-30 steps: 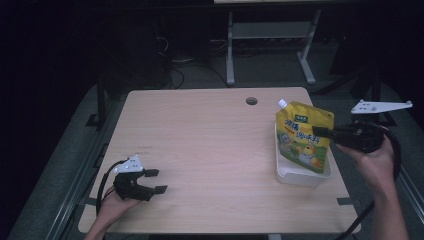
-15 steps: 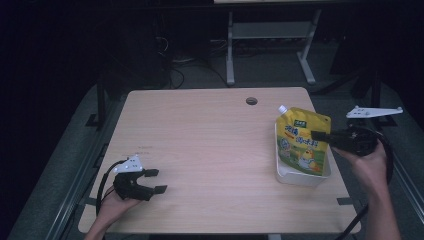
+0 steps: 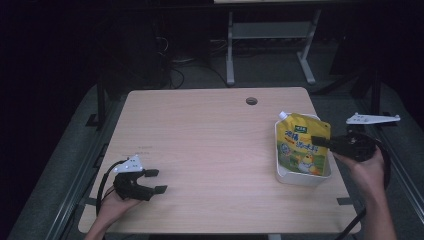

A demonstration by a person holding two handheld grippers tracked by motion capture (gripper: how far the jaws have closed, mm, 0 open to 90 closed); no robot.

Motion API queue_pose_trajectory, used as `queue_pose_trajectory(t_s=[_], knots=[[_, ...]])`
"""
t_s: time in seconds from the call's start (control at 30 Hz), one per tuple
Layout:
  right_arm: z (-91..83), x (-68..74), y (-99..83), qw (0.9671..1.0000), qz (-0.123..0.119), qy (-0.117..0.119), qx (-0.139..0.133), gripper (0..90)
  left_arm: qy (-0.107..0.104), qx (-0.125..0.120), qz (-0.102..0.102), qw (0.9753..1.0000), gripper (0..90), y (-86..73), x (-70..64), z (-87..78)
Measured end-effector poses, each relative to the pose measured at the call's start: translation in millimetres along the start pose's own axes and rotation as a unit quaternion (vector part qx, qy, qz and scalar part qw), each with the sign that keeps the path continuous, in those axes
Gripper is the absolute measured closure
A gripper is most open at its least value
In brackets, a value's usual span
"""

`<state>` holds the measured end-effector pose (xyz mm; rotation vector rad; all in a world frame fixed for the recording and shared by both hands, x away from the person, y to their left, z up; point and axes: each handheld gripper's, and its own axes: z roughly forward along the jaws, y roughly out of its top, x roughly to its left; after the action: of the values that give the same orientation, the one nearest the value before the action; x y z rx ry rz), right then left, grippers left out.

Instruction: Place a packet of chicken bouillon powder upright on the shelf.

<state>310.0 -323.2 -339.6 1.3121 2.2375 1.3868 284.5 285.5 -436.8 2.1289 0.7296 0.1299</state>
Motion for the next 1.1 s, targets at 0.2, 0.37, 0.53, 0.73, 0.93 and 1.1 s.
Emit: queue_pose_trajectory(t_s=[0.2, 0.37, 0.53, 0.73, 0.93, 1.1], knots=[[-0.5, -3.7, -7.1, 1.0, 0.007, -0.002, 0.002, 86.7, -0.001, 0.0, -0.001, 1.0, 27.2, 0.1, -0.4, 0.8], [-1.3, -6.4, -12.1, 0.9999, 0.013, 0.001, -0.002, 86.9, -0.001, 0.001, -0.002, 1.0, 27.2, 0.0, -0.5, 1.3], [-3.8, -10.8, -19.8, 0.9997, 0.022, -0.001, -0.006, 86.9, -0.002, 0.001, -0.001, 1.0, 27.2, 0.2, -0.9, 2.0], [-6.6, -16.5, -29.3, 0.9995, 0.032, -0.004, -0.007, 86.9, -0.003, 0.003, -0.001, 1.0, 27.3, 0.3, -1.3, 3.1], [-7.9, -20.6, -36.5, 0.9991, 0.041, -0.003, -0.011, 87.2, -0.004, 0.004, 0.0, 1.0, 27.3, 0.8, -2.0, 4.5], [-8.8, -22.6, -40.4, 0.9987, 0.048, 0.0, -0.016, 85.9, -0.005, 0.005, -0.001, 1.0, 27.3, 0.6, -1.9, 5.0]])
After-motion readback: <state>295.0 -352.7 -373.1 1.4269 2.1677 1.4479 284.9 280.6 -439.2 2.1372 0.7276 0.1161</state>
